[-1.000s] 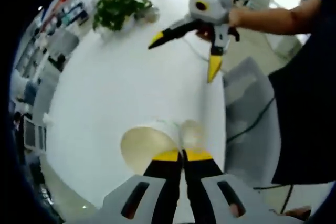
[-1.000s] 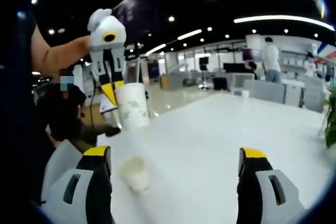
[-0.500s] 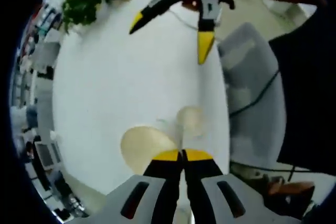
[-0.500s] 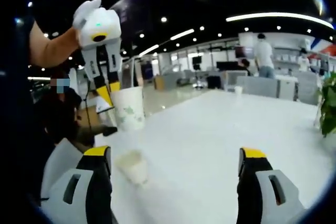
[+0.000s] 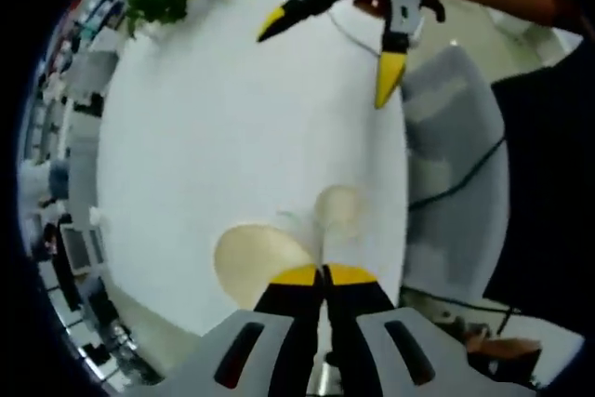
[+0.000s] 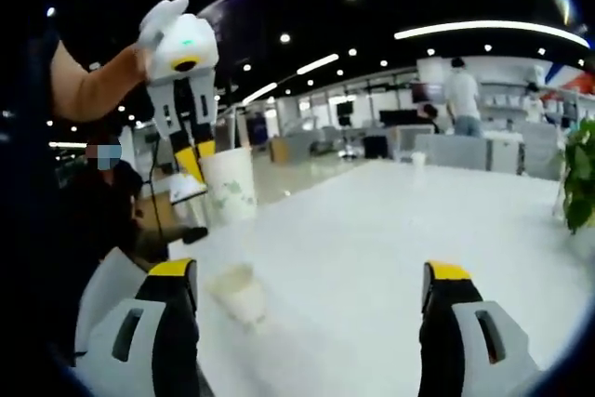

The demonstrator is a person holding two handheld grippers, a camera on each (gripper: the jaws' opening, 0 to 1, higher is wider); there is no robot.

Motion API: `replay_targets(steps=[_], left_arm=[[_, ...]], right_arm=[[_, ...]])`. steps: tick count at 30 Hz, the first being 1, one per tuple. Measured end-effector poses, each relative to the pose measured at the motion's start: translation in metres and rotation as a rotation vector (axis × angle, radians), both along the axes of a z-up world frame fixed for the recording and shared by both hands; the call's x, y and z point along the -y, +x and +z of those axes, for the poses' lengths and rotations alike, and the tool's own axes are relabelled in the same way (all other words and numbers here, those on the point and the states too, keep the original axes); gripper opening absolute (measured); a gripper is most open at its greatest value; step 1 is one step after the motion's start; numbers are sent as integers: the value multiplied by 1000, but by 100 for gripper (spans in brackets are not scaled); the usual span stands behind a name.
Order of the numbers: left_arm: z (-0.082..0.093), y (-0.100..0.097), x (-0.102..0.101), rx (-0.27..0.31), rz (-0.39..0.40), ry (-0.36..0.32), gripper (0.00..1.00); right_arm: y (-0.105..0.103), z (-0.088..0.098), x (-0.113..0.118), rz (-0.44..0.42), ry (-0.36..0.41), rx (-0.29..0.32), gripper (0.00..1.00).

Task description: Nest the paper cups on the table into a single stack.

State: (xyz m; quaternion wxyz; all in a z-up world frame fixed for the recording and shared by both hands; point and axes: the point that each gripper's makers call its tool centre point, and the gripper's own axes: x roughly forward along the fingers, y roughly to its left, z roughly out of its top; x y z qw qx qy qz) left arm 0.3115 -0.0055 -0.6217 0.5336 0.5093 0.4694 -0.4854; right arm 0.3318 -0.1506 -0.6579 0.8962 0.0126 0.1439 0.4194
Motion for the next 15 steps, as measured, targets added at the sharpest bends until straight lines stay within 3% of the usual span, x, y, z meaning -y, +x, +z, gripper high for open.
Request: replay_targets(steps=[3, 8, 15], left_arm=[[-1, -4, -1, -14, 17, -4, 0], [-8, -6, -3, -28, 36, -10, 0], [-16, 0, -1, -15, -8, -17, 0]], right_arm=[[1, 4, -2, 4, -2, 21, 100], [-1, 1, -6, 38, -82, 63, 100], [-4, -3, -7, 67, -128, 74, 100]])
